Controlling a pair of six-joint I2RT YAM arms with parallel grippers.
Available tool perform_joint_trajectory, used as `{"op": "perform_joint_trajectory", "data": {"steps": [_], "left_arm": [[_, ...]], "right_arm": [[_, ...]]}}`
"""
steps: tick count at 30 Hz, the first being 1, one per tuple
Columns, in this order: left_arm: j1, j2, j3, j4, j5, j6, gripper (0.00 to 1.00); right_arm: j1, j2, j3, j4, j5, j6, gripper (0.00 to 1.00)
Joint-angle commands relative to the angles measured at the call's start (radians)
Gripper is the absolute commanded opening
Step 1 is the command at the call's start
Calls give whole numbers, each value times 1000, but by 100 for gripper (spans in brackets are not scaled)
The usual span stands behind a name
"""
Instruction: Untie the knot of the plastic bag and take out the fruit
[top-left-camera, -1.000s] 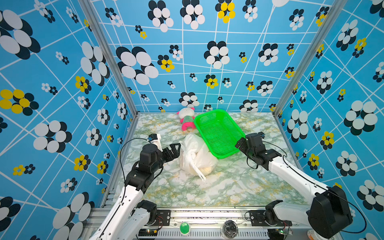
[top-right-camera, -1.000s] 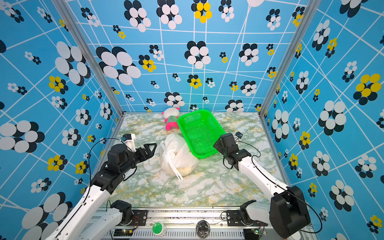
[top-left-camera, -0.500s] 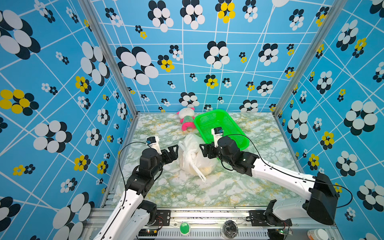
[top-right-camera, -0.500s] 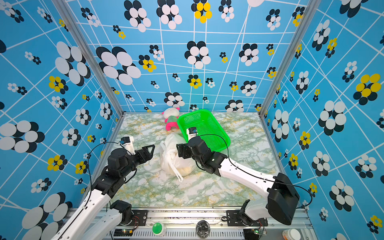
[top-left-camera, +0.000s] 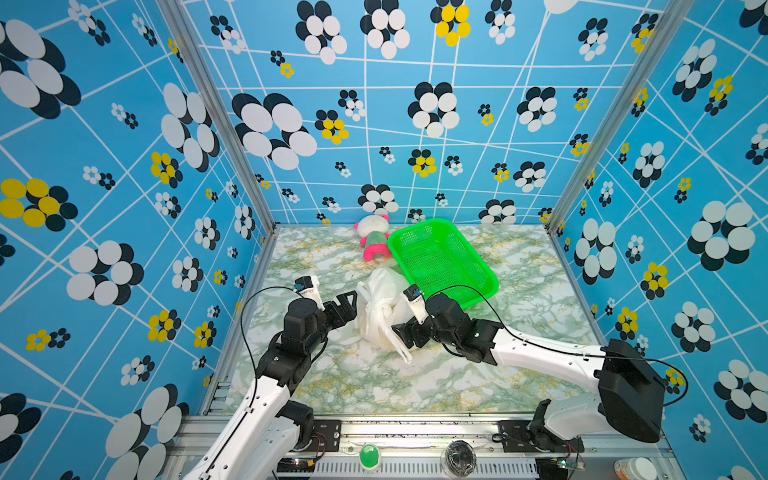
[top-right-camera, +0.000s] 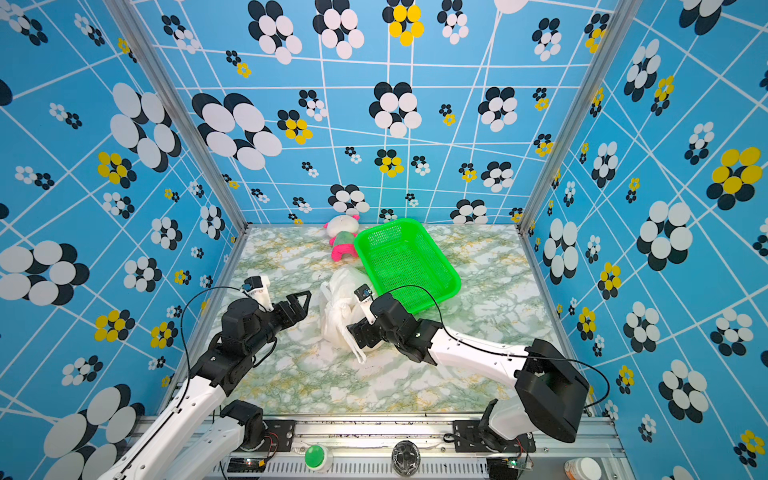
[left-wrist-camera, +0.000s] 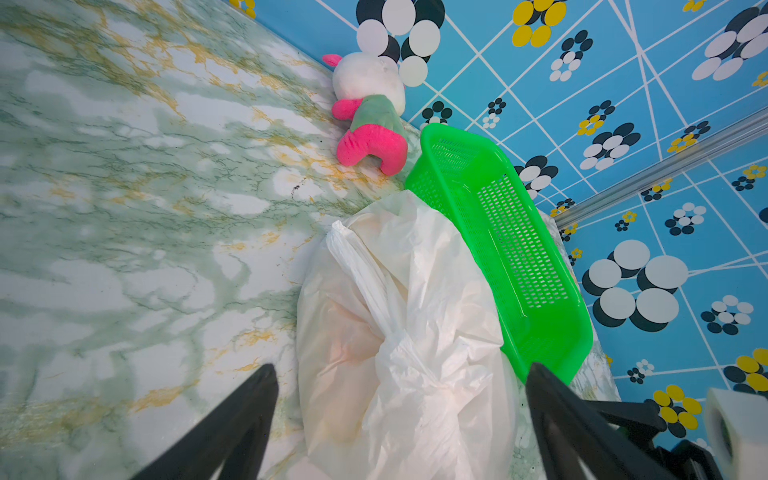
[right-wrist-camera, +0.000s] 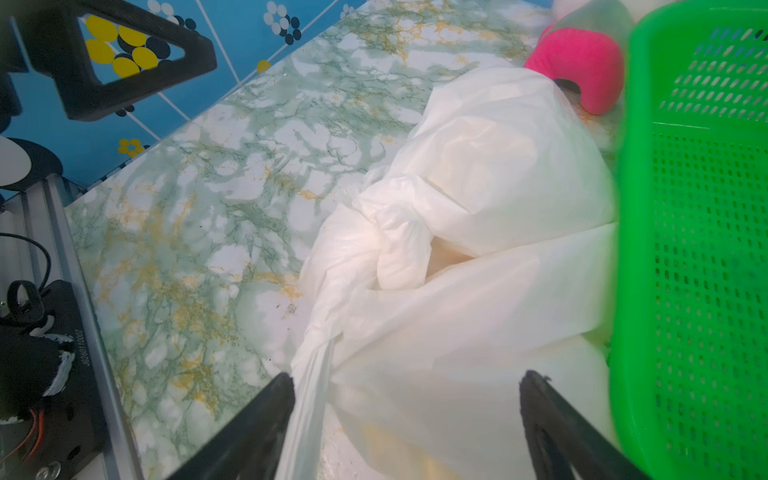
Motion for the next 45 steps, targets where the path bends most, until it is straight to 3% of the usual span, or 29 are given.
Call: {"op": "perform_joint_trajectory", "data": {"steps": [1,6,10,13,17,19,30,38,39,42,43,45], "left_arm": [[-6,4,-4,41,3,-13,95],[-6,4,-5,36,-5,-21,96],[-5,3,-1,29,-13,-22,97],[-6,7,-5,35,-14,-25,97],[-7,26,-5,43,-8,-32,97],[-7,41,-4,47,1,-36,97],[-12,169,24,110,141,-64,91],[-49,314,99,122,239,-60,90],[-54,334,108,118,247,-58,89],[-58,386,134,100,262,-56,87],[-59,397,141,93,265,-56,87],[-59,411,149,84,264,-57,86]], "right_arm": [[4,58,41,-23,26,-36,87],[4,158,103,-54,47,-28,88],[5,195,128,-58,62,-21,74],[4,200,126,-50,85,-19,51],[4,177,109,-41,119,-27,13],[4,143,74,-11,117,-37,0],[5,-48,-185,259,5,-129,0],[5,-17,-166,250,-2,-135,0],[4,-12,-159,237,7,-134,13],[4,12,-126,189,72,-123,69],[5,19,-121,177,96,-124,80],[6,32,-115,160,126,-134,90]]}}
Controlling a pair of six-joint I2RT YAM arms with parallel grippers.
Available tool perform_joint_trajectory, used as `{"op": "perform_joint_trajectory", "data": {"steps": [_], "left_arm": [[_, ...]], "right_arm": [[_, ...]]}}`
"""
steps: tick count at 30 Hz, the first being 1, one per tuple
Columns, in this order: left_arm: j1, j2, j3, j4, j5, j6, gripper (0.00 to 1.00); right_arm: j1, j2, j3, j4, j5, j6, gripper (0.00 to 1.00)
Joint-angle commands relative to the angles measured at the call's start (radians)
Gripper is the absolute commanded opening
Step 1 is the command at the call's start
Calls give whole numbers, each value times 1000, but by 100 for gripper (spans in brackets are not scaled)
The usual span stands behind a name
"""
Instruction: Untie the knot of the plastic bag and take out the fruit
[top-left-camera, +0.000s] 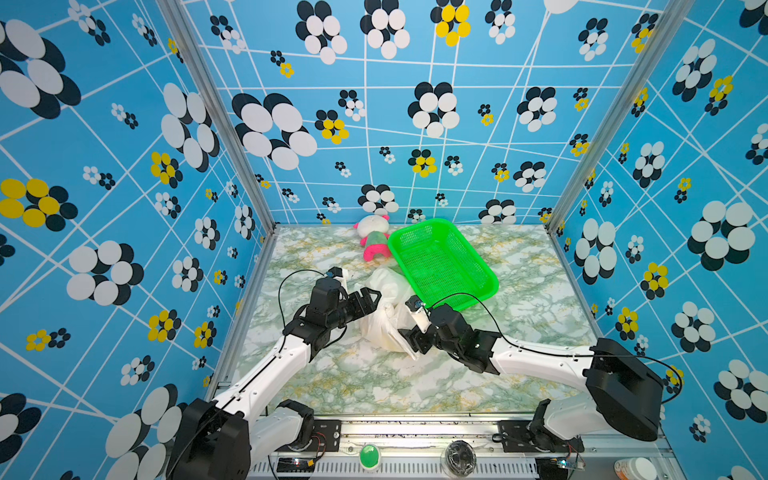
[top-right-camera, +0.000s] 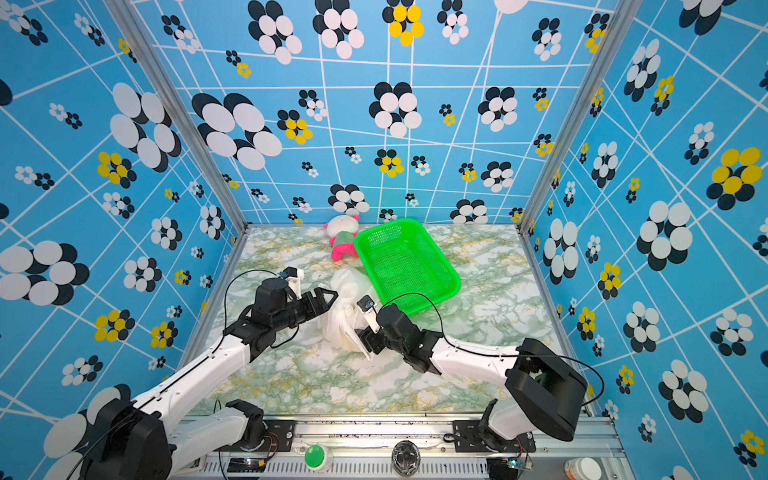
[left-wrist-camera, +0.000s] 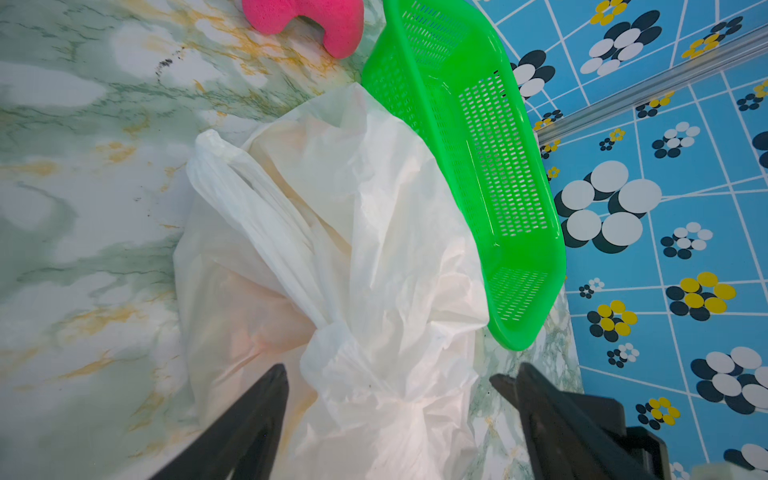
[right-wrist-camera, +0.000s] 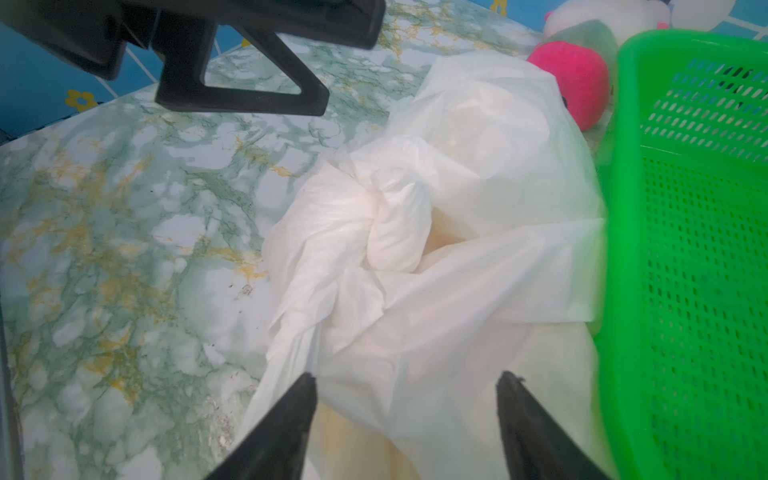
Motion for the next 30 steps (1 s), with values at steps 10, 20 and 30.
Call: {"op": "perform_joint_trajectory", "data": {"steps": [10,20,30], "left_arm": [[-7,-38,20,-35,-28,16,88],[-7,-74,11,-47,-61,21,89],[-7,-52,15,-37,-37,17,88]], "right_arm": [[57,74,65,-72,105,-65,99],[121,253,238,-161,273,-63,93],[120,165,143,-60,171,-99,0]]}}
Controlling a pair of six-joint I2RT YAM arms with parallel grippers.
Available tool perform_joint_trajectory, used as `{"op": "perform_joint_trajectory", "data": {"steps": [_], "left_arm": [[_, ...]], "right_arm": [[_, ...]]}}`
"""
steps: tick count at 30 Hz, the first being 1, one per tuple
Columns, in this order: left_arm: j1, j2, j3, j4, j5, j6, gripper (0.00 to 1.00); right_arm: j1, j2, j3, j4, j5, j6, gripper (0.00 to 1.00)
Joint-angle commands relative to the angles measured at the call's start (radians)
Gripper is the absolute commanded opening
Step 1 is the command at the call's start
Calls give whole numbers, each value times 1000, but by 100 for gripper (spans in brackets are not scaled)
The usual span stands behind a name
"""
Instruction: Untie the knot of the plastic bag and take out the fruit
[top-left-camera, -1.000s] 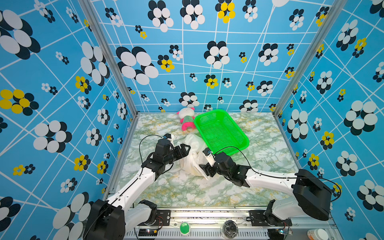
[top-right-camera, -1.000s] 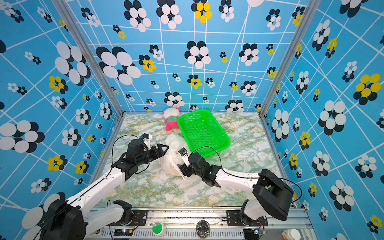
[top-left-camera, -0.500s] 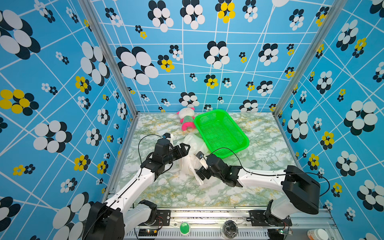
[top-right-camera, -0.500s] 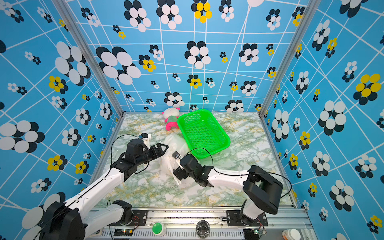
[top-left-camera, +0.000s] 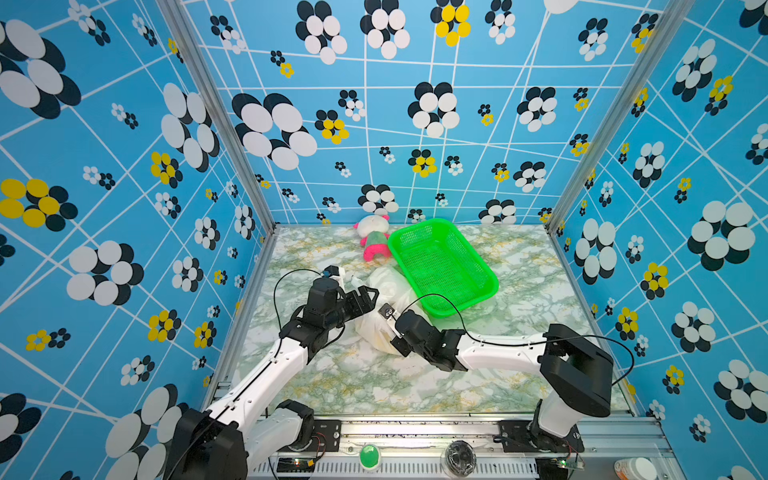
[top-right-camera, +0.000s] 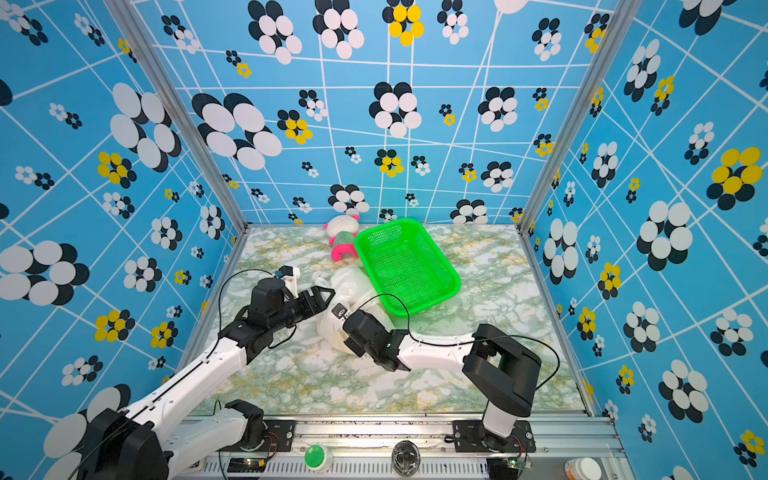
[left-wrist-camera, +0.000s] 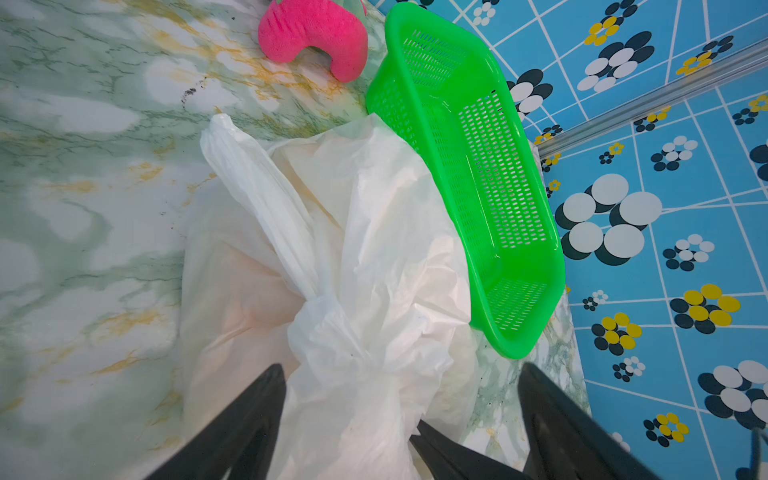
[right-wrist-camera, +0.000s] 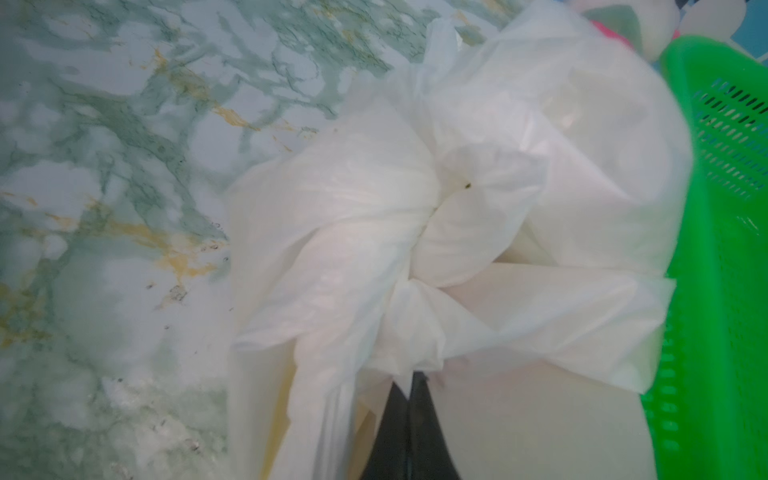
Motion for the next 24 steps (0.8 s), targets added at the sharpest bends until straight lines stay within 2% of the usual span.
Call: {"op": "perform_joint_trajectory", "data": {"steps": [1,5,8,15,20,22,24], "left_arm": [[-7,8,11,-2,16,12,87],[-6,25,19,1,37,12,86],[-7,40,25,-3,41,12,85],[-13,102,46,8,75,9,80],[-16,164,55,24,79,5,78],[-17,194,68,30,90,11,73],[-20,225,90,31,102,27,63]], "right_arm": [[-2,-84,-82,82,-75,-37,0],[-3,-122,-190,241,-80,-97,0],[-2,-120,-245,323,-154,-174,0],[-1,-64,-197,292,-134,-174,0],[-2,-88,-208,299,-157,-164,0],[-3,-95,-211,300,-162,-162,0],[-2,-99,-211,298,-170,-158,0]]}}
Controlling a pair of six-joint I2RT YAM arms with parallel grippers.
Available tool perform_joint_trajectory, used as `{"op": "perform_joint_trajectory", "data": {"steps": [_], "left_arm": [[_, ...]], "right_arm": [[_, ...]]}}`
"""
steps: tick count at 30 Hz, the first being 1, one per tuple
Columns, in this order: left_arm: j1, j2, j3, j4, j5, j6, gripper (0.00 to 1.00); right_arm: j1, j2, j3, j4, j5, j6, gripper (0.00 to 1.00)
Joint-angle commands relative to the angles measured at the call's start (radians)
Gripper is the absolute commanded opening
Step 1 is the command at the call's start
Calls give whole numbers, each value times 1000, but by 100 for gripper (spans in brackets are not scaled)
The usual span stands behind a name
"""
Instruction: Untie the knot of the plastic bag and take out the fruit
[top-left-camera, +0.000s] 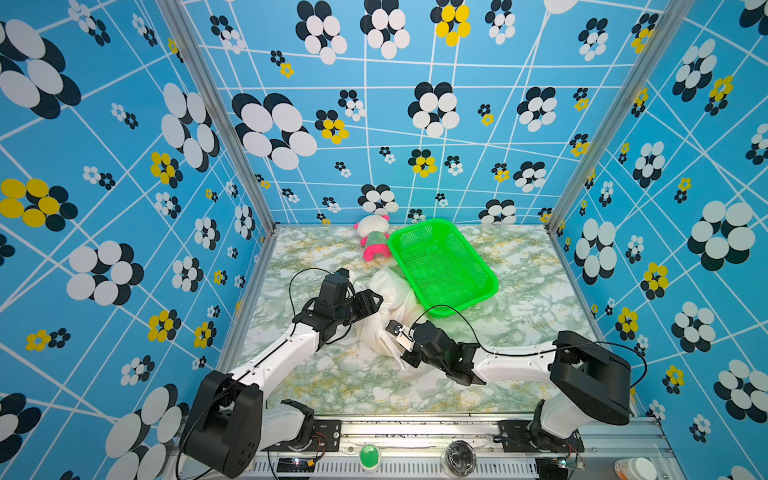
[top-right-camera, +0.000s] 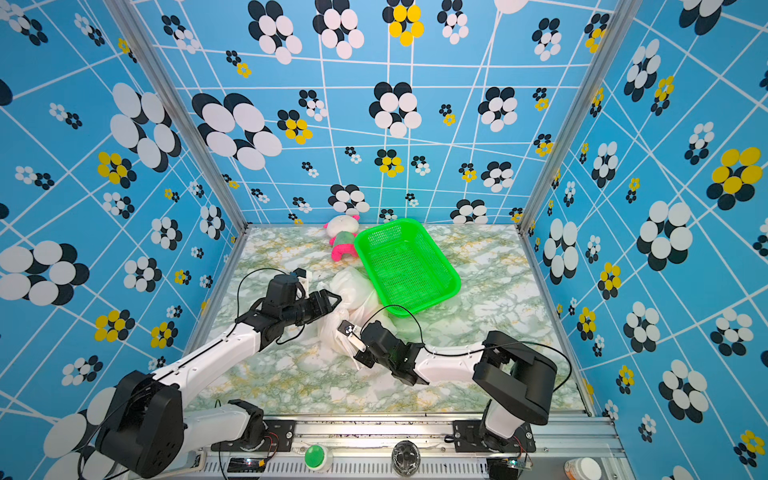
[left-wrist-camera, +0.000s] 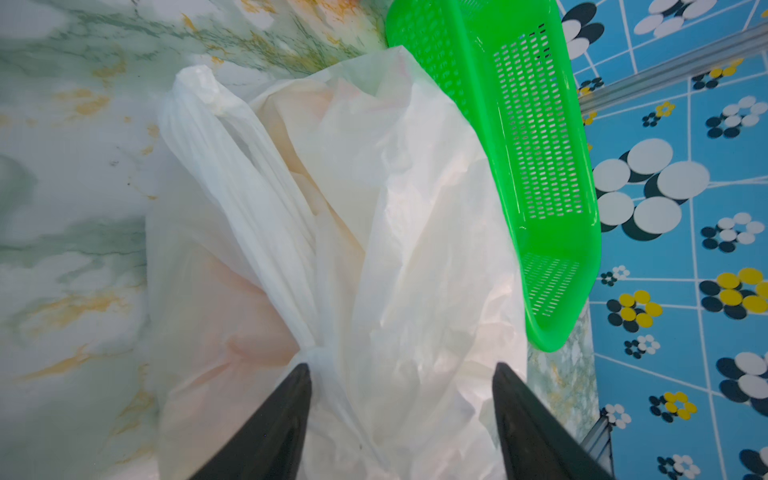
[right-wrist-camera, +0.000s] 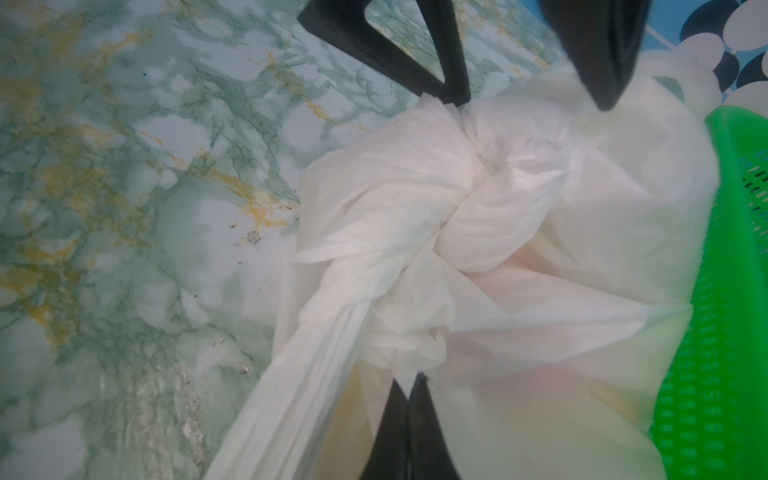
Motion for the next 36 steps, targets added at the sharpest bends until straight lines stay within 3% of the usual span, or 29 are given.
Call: {"op": "perform_joint_trajectory", "data": {"steps": [1,3,6,15,18,21,26,29,31,33,35,36], "left_arm": [[-14,37,58,20,29,33,61],[-18,56,74,18,21,52,54],[-25,54,80,12,-24,72,53],[-125,17,101,-29,-195,174,65],[-174,-7,106,-68,-310,209,65],[-184,-14,103,-67,-331,223,62],[-188,4,129,-98,-327,245,45],[-187,3,127,-89,-316,251,27],[-187,8,129,-85,-303,252,23],[-186,17,138,-94,-300,254,31],[-187,28,144,-111,-324,249,53],[-187,31,146,-118,-335,248,58]], "right_arm": [[-1,-23,11,25,-32,4,0],[1,-28,11,23,-39,7,0],[1,-35,10,19,-40,10,0],[1,-29,19,16,7,21,0],[0,-29,19,20,19,25,0],[1,-36,12,31,20,28,0],[1,-46,5,35,16,30,0],[1,-52,1,40,15,33,0],[1,-60,-9,53,15,33,0],[1,-68,-18,59,13,34,0],[1,-75,-22,61,13,35,0],[1,-78,-24,64,15,36,0]]}}
